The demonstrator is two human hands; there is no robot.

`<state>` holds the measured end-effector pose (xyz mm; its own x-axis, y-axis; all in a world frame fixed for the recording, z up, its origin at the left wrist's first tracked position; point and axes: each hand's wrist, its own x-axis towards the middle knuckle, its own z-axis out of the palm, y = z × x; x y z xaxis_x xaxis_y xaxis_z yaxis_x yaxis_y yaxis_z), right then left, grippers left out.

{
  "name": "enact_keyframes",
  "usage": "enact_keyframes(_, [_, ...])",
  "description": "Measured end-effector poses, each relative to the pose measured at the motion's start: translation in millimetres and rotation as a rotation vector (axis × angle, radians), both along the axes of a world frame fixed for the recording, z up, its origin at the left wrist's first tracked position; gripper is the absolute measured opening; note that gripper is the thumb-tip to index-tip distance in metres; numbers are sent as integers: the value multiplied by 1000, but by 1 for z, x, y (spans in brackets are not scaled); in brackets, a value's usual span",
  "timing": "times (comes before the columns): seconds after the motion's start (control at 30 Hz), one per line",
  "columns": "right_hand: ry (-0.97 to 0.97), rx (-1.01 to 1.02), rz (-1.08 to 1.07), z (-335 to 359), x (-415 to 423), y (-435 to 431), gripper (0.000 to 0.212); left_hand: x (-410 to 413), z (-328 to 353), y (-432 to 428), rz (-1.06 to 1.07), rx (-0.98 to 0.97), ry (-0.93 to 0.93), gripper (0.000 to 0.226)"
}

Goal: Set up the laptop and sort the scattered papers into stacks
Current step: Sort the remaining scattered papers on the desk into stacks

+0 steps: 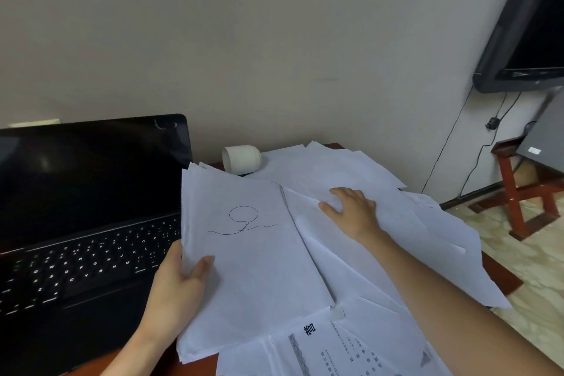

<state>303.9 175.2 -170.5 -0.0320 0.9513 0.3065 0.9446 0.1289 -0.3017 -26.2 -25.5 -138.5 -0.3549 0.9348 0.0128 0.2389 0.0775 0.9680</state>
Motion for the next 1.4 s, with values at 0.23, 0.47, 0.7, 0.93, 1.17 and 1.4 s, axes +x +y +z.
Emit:
enact_keyframes(0.23, [-183,302,-41,-1,-4,-10,13,-1,2,1,-15,-13,-3,23])
enact_keyframes(0.47, [50,412,-43,7,-5,-25,23,-4,5,0,-40,-56,-87,21])
enact_keyframes(0.7, [380,283,207,34,-11,-81,24,-5,4,-2,-90,-97,-155,22])
enact_keyframes(0.93, [553,26,449,22,-16,-173,27,-3,10,-7,-117,-43,-203,26])
enact_keyframes(1.17, [928,-27,149,30,-24,-184,12,0,9,-10,-137,-20,-60,29])
enact_keyframes(1.4, [1092,-79,-22,32,-41,-166,40,0,7,-9,-146,5,-41,28])
